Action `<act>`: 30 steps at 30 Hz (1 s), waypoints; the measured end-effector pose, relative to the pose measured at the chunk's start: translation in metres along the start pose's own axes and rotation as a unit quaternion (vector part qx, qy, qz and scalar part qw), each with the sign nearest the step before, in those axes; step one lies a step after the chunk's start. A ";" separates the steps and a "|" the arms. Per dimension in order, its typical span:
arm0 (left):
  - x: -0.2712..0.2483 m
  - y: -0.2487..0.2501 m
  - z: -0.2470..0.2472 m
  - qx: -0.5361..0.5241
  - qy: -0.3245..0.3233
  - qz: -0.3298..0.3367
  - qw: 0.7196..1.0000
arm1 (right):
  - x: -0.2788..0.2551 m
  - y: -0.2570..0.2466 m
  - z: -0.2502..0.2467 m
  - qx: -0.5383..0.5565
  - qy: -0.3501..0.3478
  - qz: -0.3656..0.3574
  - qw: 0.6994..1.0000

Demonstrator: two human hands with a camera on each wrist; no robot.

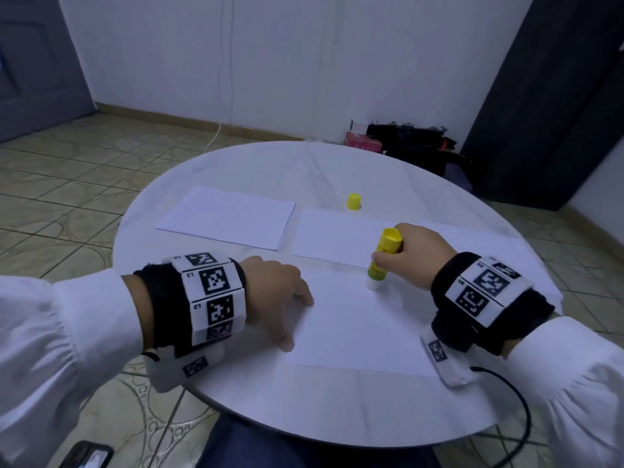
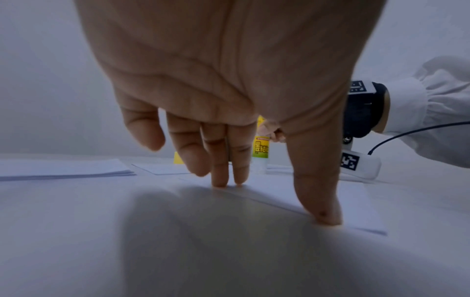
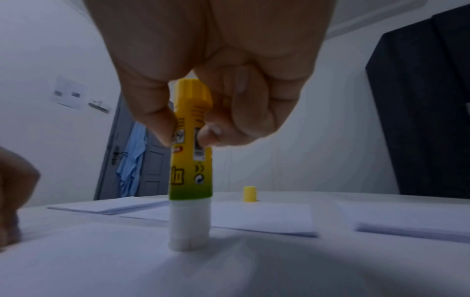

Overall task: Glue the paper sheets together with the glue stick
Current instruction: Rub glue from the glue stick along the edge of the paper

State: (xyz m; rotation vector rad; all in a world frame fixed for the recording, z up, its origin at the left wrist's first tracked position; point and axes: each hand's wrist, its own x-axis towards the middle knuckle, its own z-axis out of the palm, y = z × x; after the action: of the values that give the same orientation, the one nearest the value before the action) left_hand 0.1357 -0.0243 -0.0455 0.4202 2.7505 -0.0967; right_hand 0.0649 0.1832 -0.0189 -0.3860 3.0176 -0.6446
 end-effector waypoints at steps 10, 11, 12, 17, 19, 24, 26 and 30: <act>0.006 -0.004 0.000 -0.002 -0.009 -0.021 1.000 | -0.012 0.043 -0.023 -0.027 0.037 0.062 0.997; 0.006 -0.006 0.002 -0.010 -0.014 -0.025 1.000 | -0.013 0.039 -0.023 -0.020 0.047 0.053 0.997; 0.008 -0.008 0.003 -0.015 -0.017 -0.032 0.999 | -0.014 0.033 -0.024 -0.003 0.059 0.037 0.998; 0.007 -0.012 0.002 -0.011 -0.030 -0.091 0.995 | -0.024 -0.030 -0.013 0.064 -0.009 -0.097 0.993; 0.003 -0.009 0.000 -0.008 -0.036 -0.100 0.994 | -0.027 -0.056 -0.001 0.057 -0.053 -0.133 0.988; 0.000 -0.001 0.002 0.011 -0.021 -0.096 0.995 | -0.023 -0.083 0.020 -0.004 -0.077 -0.146 0.986; 0.001 0.001 0.001 0.014 -0.023 -0.087 0.996 | -0.025 -0.084 0.024 -0.016 -0.087 -0.147 0.985; 0.005 -0.005 0.001 0.022 -0.053 -0.099 0.993 | -0.044 -0.083 0.024 -0.021 -0.114 -0.182 0.976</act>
State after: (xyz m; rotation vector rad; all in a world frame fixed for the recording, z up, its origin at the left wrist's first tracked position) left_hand 0.1306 -0.0277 -0.0481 0.1469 2.6806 -0.2234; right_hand 0.1293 0.1116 -0.0079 -0.9600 2.7649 -0.5092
